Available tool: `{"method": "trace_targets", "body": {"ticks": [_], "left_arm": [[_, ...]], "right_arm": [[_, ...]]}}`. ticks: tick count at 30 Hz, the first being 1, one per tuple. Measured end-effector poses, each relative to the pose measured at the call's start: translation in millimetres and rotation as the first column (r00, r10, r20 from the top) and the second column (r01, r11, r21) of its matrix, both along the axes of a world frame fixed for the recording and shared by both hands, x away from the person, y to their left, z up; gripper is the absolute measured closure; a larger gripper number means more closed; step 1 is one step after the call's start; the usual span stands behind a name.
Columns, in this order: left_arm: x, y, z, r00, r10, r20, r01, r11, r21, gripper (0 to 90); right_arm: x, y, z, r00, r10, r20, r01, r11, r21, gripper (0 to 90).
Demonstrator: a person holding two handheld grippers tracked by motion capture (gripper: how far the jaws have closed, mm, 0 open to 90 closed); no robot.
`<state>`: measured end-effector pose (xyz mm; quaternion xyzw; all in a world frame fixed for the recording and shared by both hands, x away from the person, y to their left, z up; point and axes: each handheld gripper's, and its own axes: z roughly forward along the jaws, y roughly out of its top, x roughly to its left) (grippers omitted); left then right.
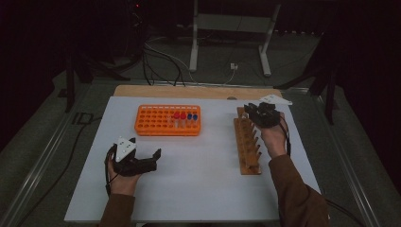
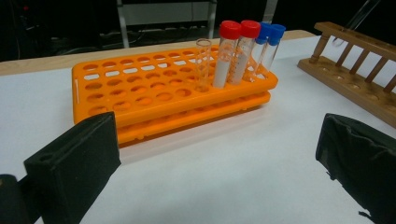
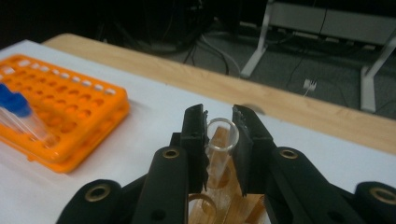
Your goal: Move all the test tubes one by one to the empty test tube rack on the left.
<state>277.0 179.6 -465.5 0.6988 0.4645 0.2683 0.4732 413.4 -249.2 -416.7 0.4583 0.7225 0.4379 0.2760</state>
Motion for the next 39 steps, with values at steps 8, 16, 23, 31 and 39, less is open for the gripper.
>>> {"method": "trace_targets", "body": {"ticks": [8, 16, 23, 31, 39], "left_arm": [[-0.2, -7.0, 1.1, 0.9999, -0.015, 0.003, 0.015, 0.9999, 0.002, 0.4], [6.0, -33.6, 3.9, 0.9964, -0.085, -0.001, 0.085, 0.9962, 0.017, 0.5], [15.2, -66.8, 8.0, 0.9885, -0.151, 0.007, 0.150, 0.9878, 0.040, 0.8], [23.1, -100.4, 11.8, 0.9789, -0.204, 0.014, 0.203, 0.9781, 0.047, 3.3], [30.0, -132.7, 9.0, 0.9599, -0.280, -0.018, 0.280, 0.9555, 0.092, 4.3]], "right_arm": [[-17.1, 1.5, 19.5, 0.9979, 0.058, 0.028, -0.059, 0.998, 0.031, 76.1], [-36.8, 30.0, 21.7, 0.9806, 0.196, 0.008, -0.196, 0.981, -0.003, 76.0], [-56.1, 60.7, 15.5, 0.9531, 0.302, -0.011, -0.302, 0.953, -0.007, 75.8], [-67.7, 82.8, 10.1, 0.9291, 0.367, -0.046, -0.366, 0.930, 0.033, 75.8], [-76.4, 99.4, 6.0, 0.9040, 0.422, -0.067, -0.420, 0.906, 0.050, 75.7]]}}
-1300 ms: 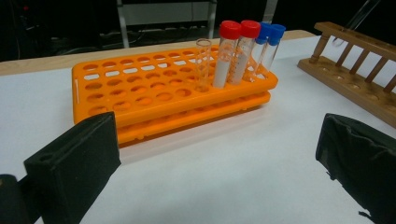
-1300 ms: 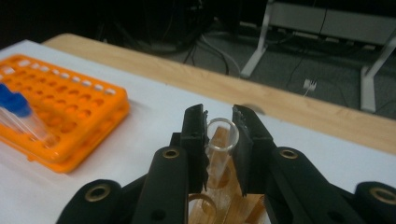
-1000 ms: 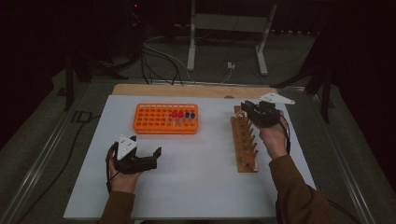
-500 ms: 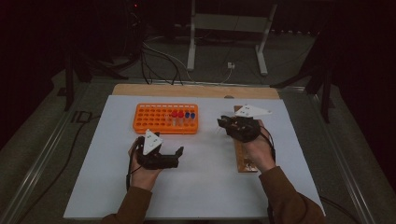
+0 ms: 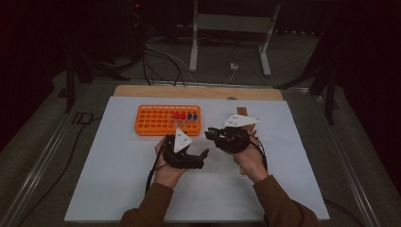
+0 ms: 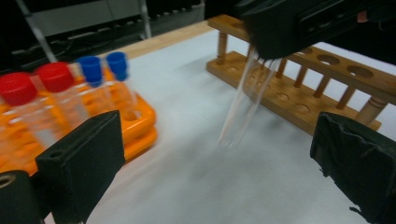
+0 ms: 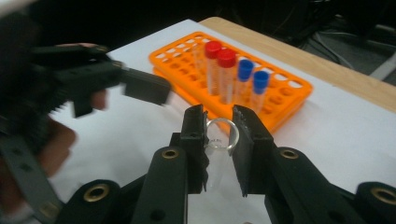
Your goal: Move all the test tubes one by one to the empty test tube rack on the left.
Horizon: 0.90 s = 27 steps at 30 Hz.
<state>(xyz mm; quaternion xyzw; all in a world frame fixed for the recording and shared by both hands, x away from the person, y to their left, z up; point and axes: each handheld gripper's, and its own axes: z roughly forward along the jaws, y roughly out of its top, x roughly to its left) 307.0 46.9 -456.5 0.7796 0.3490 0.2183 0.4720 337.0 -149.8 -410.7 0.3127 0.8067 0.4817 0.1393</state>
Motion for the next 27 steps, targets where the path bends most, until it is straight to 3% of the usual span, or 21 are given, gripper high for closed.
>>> {"method": "trace_targets", "body": {"ticks": [3, 8, 12, 18, 24, 27], "left_arm": [[0.1, -6.8, -1.2, 1.0000, -0.003, 0.009, 0.002, 0.9999, 0.017, 9.6], [-3.1, -9.2, 0.1, 0.9984, -0.026, 0.050, 0.026, 0.9997, 0.003, 41.4], [-4.9, -8.4, 1.4, 0.9972, -0.037, 0.066, 0.037, 0.9993, -0.009, 58.8], [-4.1, -5.6, 2.2, 0.9972, -0.049, 0.056, 0.051, 0.9983, -0.029, 71.5], [-4.9, -7.1, 1.7, 0.9961, -0.062, 0.064, 0.063, 0.9977, -0.025, 75.6], [-4.6, -7.1, 1.3, 0.9962, -0.060, 0.064, 0.061, 0.9979, -0.022, 75.7]], "right_arm": [[-1.5, 4.1, -1.4, 0.9998, 0.017, -0.011, -0.016, 1.000, 0.008, 75.6], [-3.5, 8.3, -1.9, 0.9992, 0.037, -0.018, -0.037, 0.999, 0.011, 75.6], [-4.4, 9.9, -2.3, 0.9987, 0.046, -0.023, -0.046, 0.999, 0.010, 75.7], [-3.9, 10.6, -3.9, 0.9983, 0.053, -0.027, -0.052, 0.999, 0.012, 75.7], [-3.7, 9.6, -3.7, 0.9984, 0.049, -0.029, -0.049, 0.999, 0.023, 75.0], [-4.5, 7.5, -2.2, 0.9984, 0.054, -0.019, -0.053, 0.998, 0.044, 63.7]]}}
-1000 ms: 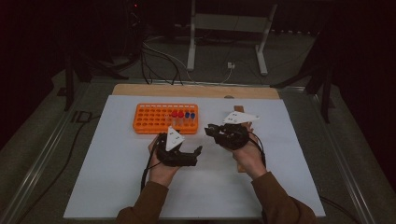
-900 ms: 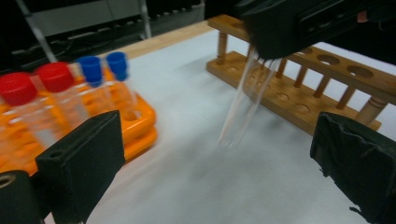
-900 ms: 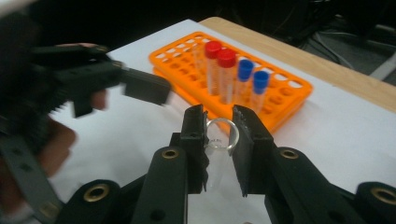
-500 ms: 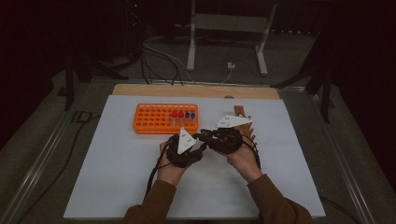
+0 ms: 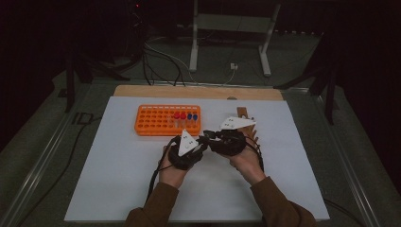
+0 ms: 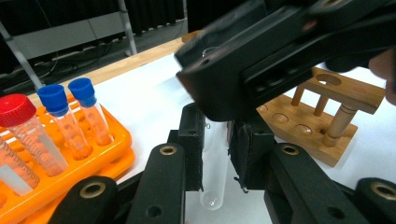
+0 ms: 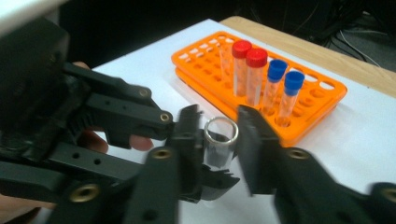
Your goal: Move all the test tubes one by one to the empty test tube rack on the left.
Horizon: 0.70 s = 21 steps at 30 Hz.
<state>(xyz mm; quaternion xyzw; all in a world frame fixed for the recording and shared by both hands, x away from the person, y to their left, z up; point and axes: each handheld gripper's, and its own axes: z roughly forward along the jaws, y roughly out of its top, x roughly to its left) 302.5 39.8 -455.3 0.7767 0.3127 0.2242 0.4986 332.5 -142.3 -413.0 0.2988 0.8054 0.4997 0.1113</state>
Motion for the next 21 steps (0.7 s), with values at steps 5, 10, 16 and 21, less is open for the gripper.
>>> {"method": "trace_targets", "body": {"ticks": [5, 10, 16, 21], "left_arm": [[1.2, 2.2, 0.2, 1.0000, 0.008, 0.001, -0.008, 1.0000, 0.005, 76.0], [3.1, 6.6, 0.2, 0.9998, 0.022, 0.000, -0.022, 0.9998, 0.000, 76.1], [4.8, 14.0, 1.0, 0.9990, 0.044, -0.005, -0.044, 0.9990, -0.009, 76.1], [7.6, 21.2, 1.2, 0.9978, 0.066, -0.010, -0.066, 0.9976, -0.018, 76.1]], "right_arm": [[-0.7, -4.6, 2.2, 0.9996, -0.021, 0.019, 0.021, 1.000, 0.019, 42.0], [-0.9, -9.7, 0.7, 0.9978, -0.064, 0.016, 0.063, 0.998, 0.029, 24.9], [-2.6, -14.4, -6.2, 0.9911, -0.129, 0.033, 0.130, 0.991, -0.017, 11.0], [-5.0, -20.3, -12.2, 0.9887, -0.146, 0.036, 0.147, 0.989, -0.034, 2.3]]}}
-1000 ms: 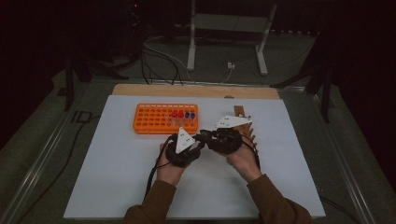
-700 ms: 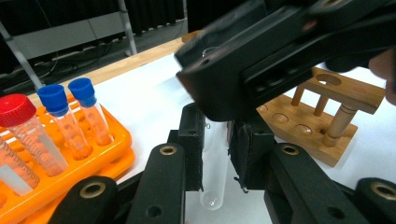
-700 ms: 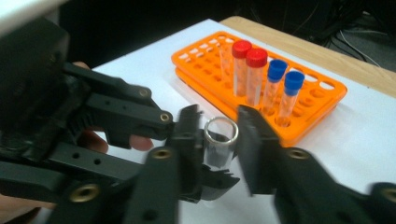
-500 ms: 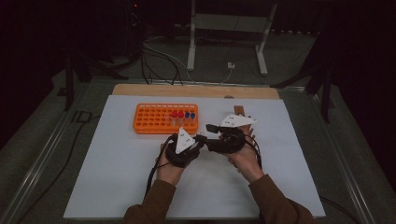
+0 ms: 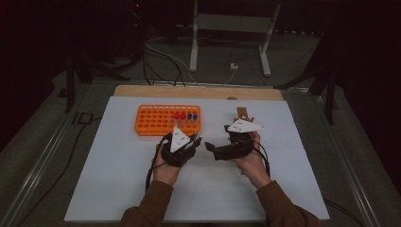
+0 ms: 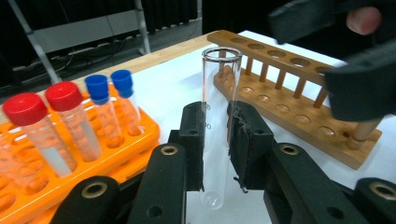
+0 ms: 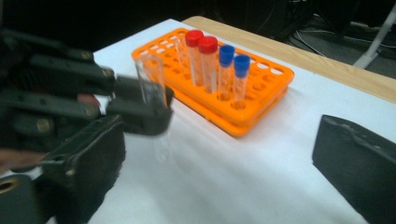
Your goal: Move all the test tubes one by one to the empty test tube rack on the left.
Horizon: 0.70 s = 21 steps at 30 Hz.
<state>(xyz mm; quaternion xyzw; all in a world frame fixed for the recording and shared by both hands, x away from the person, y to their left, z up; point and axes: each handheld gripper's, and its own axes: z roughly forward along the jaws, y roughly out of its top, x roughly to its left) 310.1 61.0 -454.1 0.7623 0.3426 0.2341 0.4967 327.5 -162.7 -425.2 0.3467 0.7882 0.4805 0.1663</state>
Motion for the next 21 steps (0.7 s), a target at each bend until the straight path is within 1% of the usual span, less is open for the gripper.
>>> {"method": "trace_targets", "body": {"ticks": [4, 9, 12, 16, 21], "left_arm": [[1.1, 5.1, 0.6, 0.9999, 0.017, 0.001, -0.017, 0.9999, -0.003, 76.1], [2.2, 11.6, 0.8, 0.9994, 0.033, 0.001, -0.033, 0.9994, -0.002, 76.1], [2.9, 15.1, 0.6, 0.9989, 0.047, 0.001, -0.047, 0.9989, -0.002, 76.1], [4.5, 21.1, 1.4, 0.9982, 0.060, 0.002, -0.060, 0.9982, -0.008, 76.1], [6.9, 30.9, 2.9, 0.9969, 0.079, 0.005, -0.079, 0.9968, -0.010, 76.1]], "right_arm": [[-4.3, -4.1, -3.2, 0.9993, -0.030, 0.021, 0.031, 0.999, -0.020, 0.3], [-9.0, -11.8, -5.2, 0.9972, -0.062, 0.042, 0.062, 0.998, -0.011, 0.0], [-12.6, -17.1, -6.0, 0.9947, -0.079, 0.065, 0.080, 0.997, -0.014, 0.0], [-15.2, -24.4, -7.2, 0.9925, -0.098, 0.073, 0.099, 0.995, -0.004, 0.0], [-18.3, -35.0, -9.3, 0.9899, -0.122, 0.072, 0.122, 0.992, 0.011, 0.0]]}}
